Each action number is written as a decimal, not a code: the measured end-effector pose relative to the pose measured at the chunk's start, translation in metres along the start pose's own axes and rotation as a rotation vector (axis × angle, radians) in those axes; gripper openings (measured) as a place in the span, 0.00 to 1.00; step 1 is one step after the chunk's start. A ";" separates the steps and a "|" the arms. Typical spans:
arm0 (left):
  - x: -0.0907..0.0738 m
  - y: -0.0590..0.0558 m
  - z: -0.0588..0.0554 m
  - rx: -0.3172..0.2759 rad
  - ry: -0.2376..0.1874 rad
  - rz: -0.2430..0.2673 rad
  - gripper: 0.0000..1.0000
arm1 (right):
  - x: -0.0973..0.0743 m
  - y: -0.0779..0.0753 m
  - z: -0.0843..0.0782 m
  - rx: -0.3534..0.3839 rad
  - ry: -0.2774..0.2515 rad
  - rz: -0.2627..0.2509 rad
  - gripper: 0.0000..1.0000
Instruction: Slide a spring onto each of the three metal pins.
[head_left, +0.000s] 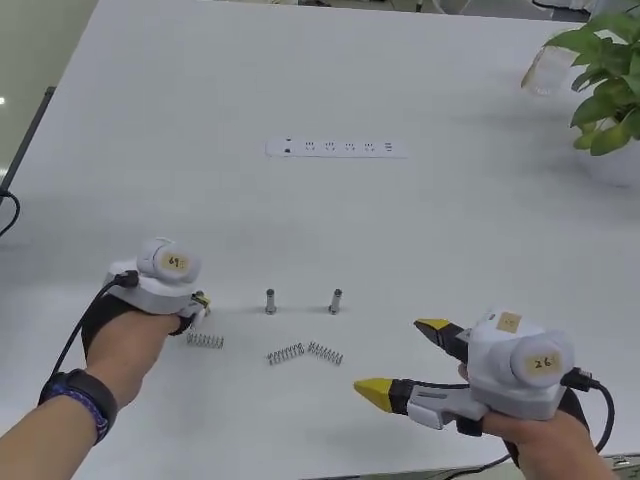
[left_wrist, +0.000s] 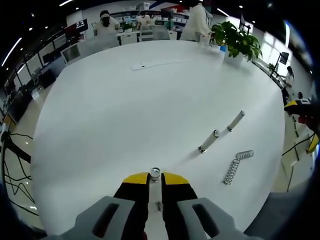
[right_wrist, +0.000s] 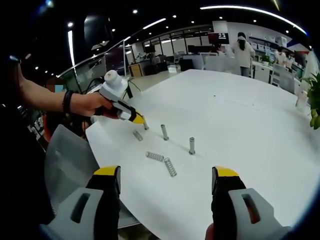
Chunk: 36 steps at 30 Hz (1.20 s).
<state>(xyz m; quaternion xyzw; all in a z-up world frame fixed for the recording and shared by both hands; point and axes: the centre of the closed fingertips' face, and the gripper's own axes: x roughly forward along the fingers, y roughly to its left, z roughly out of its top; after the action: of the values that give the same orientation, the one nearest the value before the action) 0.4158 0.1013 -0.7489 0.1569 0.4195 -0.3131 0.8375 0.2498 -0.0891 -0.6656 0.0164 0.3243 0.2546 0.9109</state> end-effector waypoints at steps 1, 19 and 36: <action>0.000 0.000 0.000 -0.003 0.001 -0.002 0.02 | 0.000 0.000 0.000 0.001 0.000 0.000 0.73; -0.011 0.000 -0.025 -0.030 0.022 -0.019 0.15 | 0.001 0.003 -0.002 0.001 0.002 0.008 0.73; -0.038 0.010 -0.033 -0.013 -0.033 -0.043 0.23 | 0.005 0.008 -0.004 -0.004 0.008 0.021 0.73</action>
<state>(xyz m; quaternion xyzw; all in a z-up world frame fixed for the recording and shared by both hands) 0.3851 0.1408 -0.7383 0.1371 0.4111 -0.3309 0.8383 0.2467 -0.0802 -0.6702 0.0168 0.3272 0.2647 0.9070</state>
